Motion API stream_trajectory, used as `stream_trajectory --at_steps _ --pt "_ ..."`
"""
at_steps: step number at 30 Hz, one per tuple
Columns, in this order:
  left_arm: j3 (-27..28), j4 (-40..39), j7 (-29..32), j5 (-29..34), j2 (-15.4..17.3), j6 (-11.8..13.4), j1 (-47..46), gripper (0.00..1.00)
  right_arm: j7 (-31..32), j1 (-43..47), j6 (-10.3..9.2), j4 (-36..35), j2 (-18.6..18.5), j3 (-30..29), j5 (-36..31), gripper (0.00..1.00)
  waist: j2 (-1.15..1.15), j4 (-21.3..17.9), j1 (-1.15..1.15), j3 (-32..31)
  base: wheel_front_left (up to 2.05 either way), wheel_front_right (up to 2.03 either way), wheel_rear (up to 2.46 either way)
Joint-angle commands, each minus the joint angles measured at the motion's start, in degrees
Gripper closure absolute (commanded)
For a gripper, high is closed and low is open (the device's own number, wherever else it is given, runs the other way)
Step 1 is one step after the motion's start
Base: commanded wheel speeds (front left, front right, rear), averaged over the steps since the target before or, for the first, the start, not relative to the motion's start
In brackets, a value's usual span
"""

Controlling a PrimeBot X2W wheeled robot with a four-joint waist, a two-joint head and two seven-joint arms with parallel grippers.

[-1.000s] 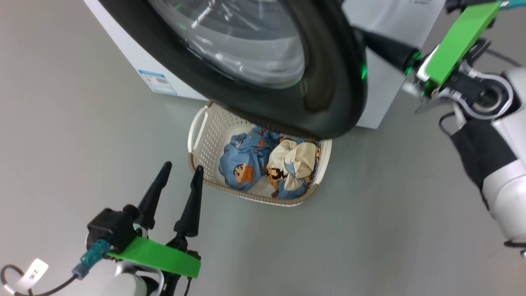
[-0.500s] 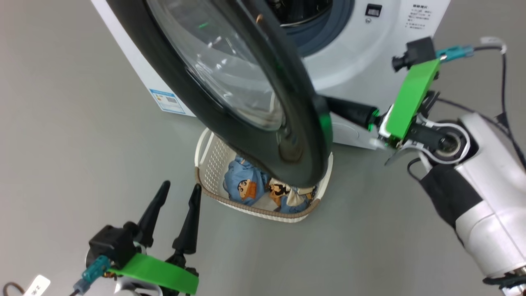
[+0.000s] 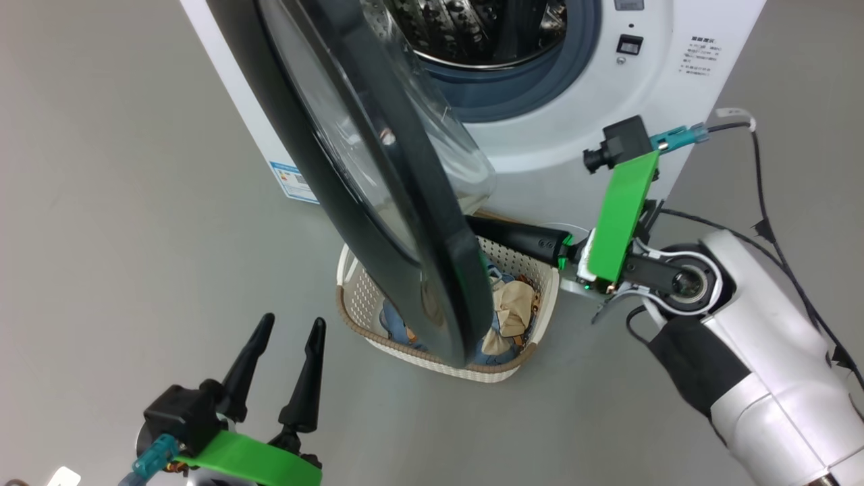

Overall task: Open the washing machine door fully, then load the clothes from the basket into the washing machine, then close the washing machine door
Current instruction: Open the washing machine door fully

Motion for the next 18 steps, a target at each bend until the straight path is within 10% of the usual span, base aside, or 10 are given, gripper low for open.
stream_trajectory --at_steps 1,15,18 --pt "2.2 -1.5 -0.4 0.8 1.2 -0.1 -0.1 0.0 0.3 1.1 0.09 -2.1 1.6 1.0 0.6 1.0 0.0 0.2 0.0 -0.3 0.0 0.0 0.0" --pt "1.6 -0.5 -0.4 0.8 1.9 -0.1 0.4 0.0 -2.4 5.1 0.09 -2.5 2.4 -0.2 -0.2 1.0 0.0 -0.8 0.0 -3.2 0.0 0.0 0.0" --pt "1.5 -0.3 -0.4 0.3 2.3 -0.1 0.3 0.0 -3.5 6.5 0.09 -2.6 1.8 -0.6 -0.6 0.76 0.0 -1.8 0.0 -3.9 0.0 0.0 0.0"
